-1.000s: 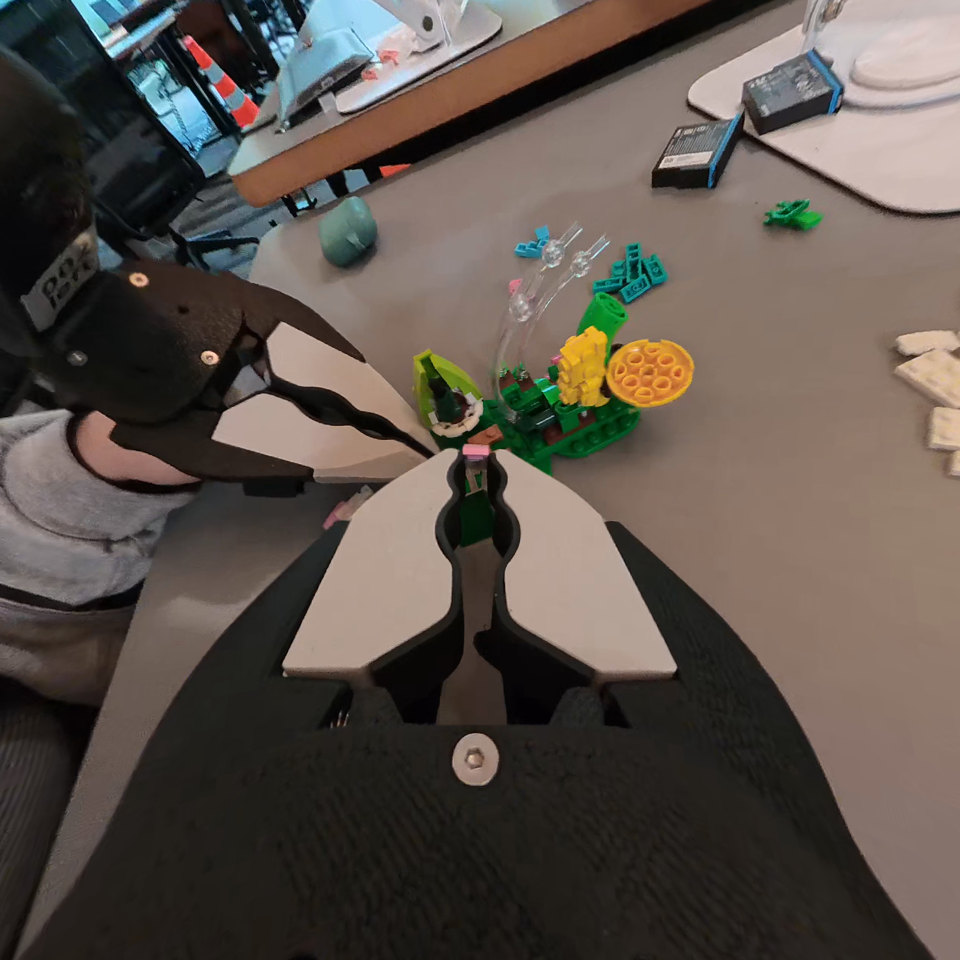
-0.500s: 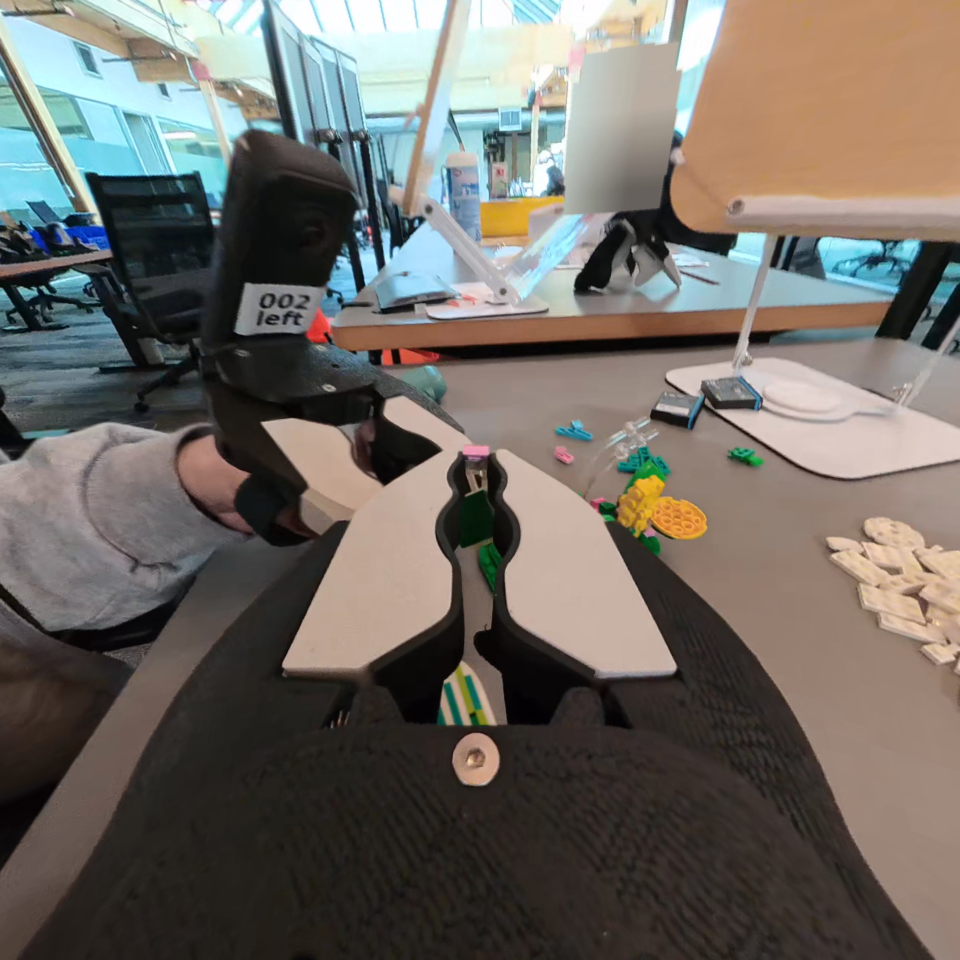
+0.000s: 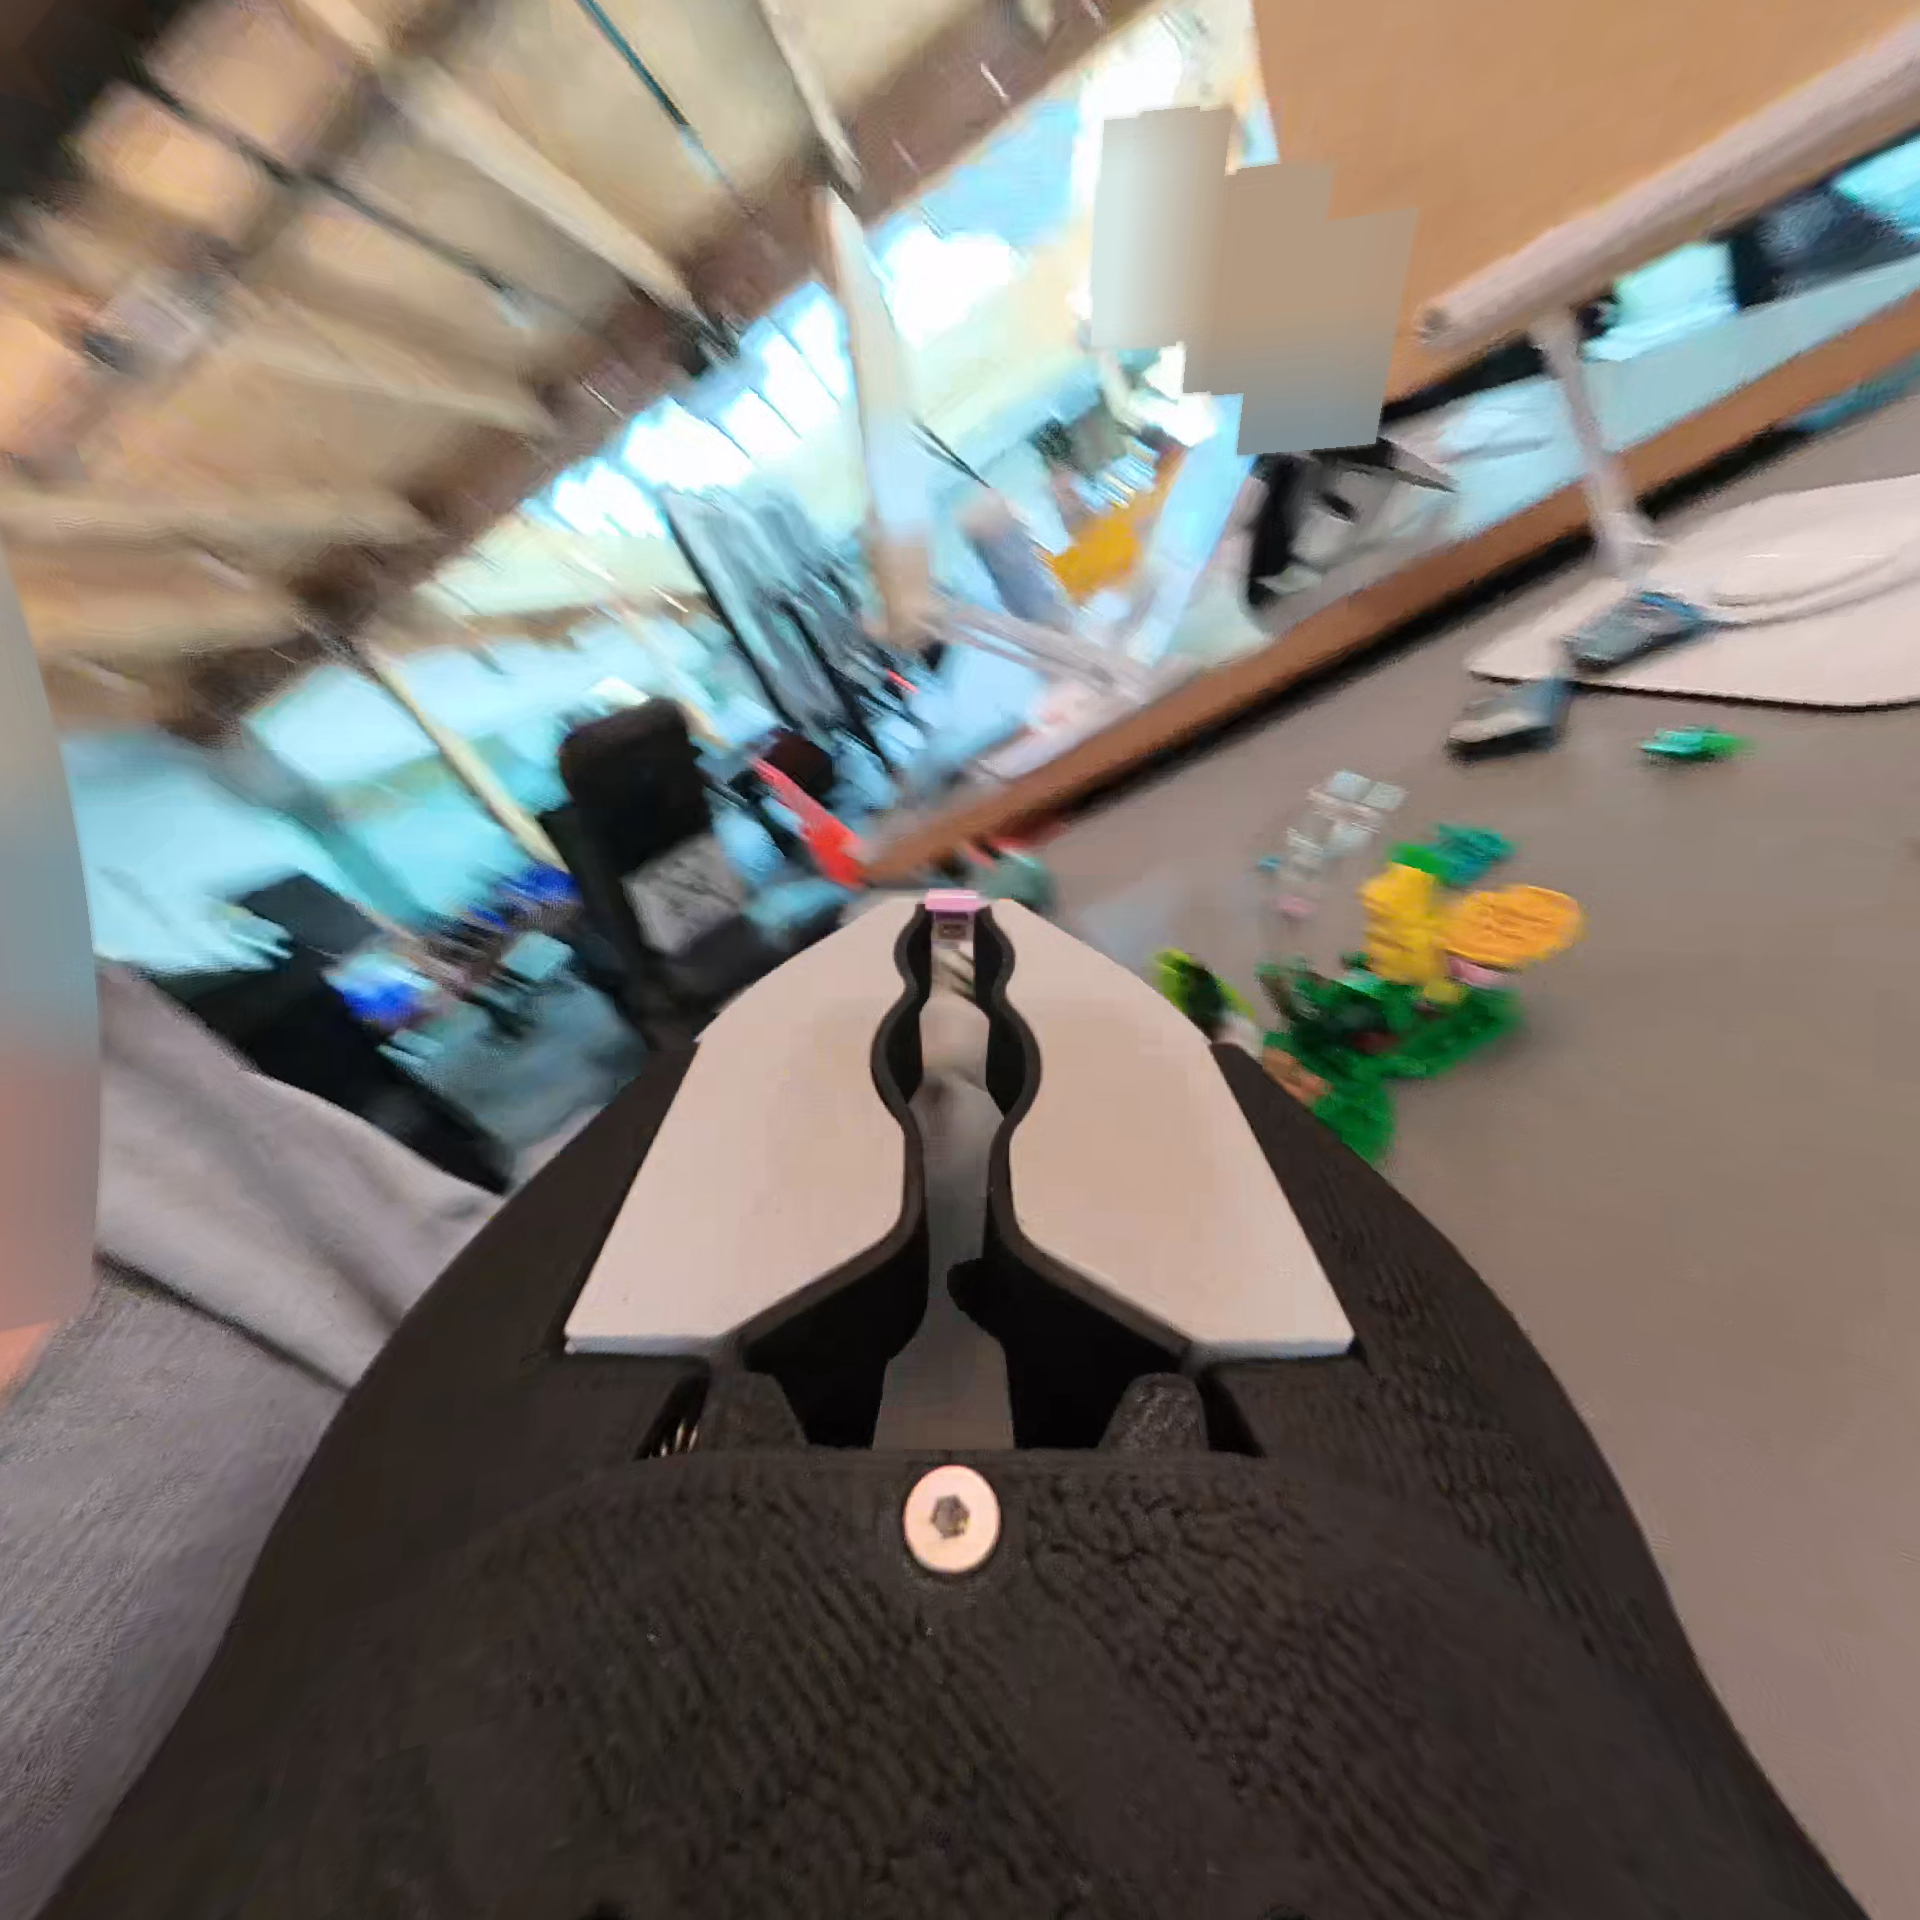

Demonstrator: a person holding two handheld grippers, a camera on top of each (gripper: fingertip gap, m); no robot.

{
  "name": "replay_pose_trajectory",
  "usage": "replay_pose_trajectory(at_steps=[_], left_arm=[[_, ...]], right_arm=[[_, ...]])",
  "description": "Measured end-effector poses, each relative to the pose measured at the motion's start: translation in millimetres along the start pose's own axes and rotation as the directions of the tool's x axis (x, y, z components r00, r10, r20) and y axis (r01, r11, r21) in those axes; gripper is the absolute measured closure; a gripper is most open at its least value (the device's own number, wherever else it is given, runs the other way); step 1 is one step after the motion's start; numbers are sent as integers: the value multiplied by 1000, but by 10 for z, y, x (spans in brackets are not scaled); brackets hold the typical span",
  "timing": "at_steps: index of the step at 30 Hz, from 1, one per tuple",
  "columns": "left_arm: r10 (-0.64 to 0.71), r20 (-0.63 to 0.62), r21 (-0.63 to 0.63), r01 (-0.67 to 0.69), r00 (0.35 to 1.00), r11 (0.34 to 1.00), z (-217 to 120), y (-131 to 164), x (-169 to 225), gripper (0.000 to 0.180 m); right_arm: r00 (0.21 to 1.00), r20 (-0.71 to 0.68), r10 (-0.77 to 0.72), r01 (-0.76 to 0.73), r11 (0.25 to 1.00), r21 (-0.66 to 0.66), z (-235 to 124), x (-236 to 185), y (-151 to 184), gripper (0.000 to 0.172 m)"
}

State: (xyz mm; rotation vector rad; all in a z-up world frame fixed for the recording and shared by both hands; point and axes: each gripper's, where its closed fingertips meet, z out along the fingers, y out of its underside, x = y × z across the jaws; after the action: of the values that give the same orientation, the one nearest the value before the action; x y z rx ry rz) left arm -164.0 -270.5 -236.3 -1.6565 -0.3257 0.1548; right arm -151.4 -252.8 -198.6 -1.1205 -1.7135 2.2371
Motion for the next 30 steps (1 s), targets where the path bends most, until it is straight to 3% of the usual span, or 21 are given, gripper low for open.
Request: replay_pose_trajectory(at_steps=[2,5,10,15,18,21,24,27,30], left_arm=[[40,72,42,-43,997,998,-42,-57,-93,159],[120,258,93,-148,959,985,-194,-136,-337,158],[165,515,92,-246,841,965,-554,-194,-770,159],[136,644,150,-300,752,942,-836,-284,-983,159],[74,651,176,-245,755,953,-902,-249,-1057,159],[112,644,51,-188,757,981,-863,-114,-1149,159],[38,489,-150,41,871,988,-663,203,-1108,159],[-169,323,-333,279,931,901,-549,553,-872,159],[-227,302,-488,355,926,798,-574,842,-760,158]], right_arm=[[950,-202,-237,204,964,-172,-86,306,133,165],[801,-291,-524,365,811,-456,-255,615,338,165],[641,-157,-752,457,537,-709,-428,822,653,165],[443,-24,-896,559,297,-775,-461,860,688,165],[322,-19,-946,604,221,-765,-424,872,605,165],[177,-67,-982,673,170,-720,-372,828,415,165],[5,-83,-997,712,62,-699,-361,793,282,165],[-118,-48,-992,715,-51,-697,-344,780,274,166],[-173,14,-985,699,-132,-703,-329,799,346,166]])
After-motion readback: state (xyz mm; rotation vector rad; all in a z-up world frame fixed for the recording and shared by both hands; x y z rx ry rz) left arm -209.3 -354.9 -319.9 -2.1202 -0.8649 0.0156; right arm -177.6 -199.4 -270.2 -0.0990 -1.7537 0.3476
